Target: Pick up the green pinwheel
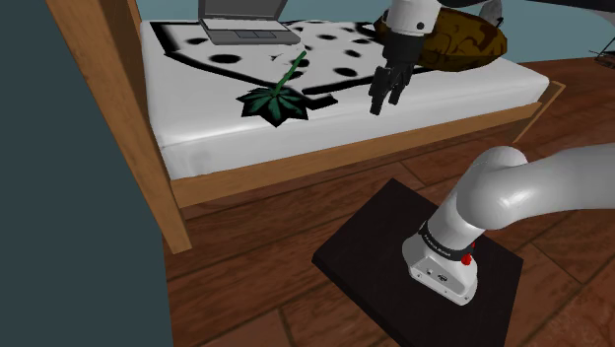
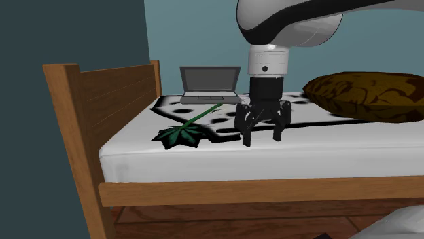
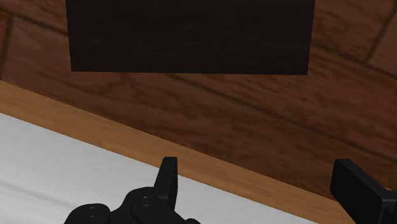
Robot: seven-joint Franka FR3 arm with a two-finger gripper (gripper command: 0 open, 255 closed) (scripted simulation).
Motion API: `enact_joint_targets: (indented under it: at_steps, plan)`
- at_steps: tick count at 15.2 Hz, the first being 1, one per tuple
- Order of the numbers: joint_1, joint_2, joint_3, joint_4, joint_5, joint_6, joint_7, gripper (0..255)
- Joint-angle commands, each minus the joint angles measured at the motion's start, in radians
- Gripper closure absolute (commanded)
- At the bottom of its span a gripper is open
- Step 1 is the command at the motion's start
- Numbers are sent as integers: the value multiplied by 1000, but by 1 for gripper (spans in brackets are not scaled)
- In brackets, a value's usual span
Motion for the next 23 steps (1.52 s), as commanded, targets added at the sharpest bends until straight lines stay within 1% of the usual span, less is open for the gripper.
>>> enact_joint_targets:
  at_steps: [1, 4, 7, 9, 12, 16, 18, 20, 22, 23]
  plan:
    - [0, 0, 0, 0, 0, 0, 0, 0]
    - [-36, 49, 102, 38, 47, 59, 210, 0]
    - [-83, 117, 202, 97, 70, 114, 419, 0]
    - [-122, 172, 267, 148, 72, 147, 559, 0]
    - [-187, 266, 362, 239, 49, 184, 772, 0]
    - [-284, 412, 487, 387, -28, 206, 1065, 0]
    - [-331, 495, 548, 473, -88, 200, 1217, 0]
    - [-371, 587, 605, 567, -164, 181, 1372, 0]
    - [-398, 688, 656, 669, -254, 146, 1529, 0]
    - [-396, 699, 657, 680, -264, 141, 1545, 0]
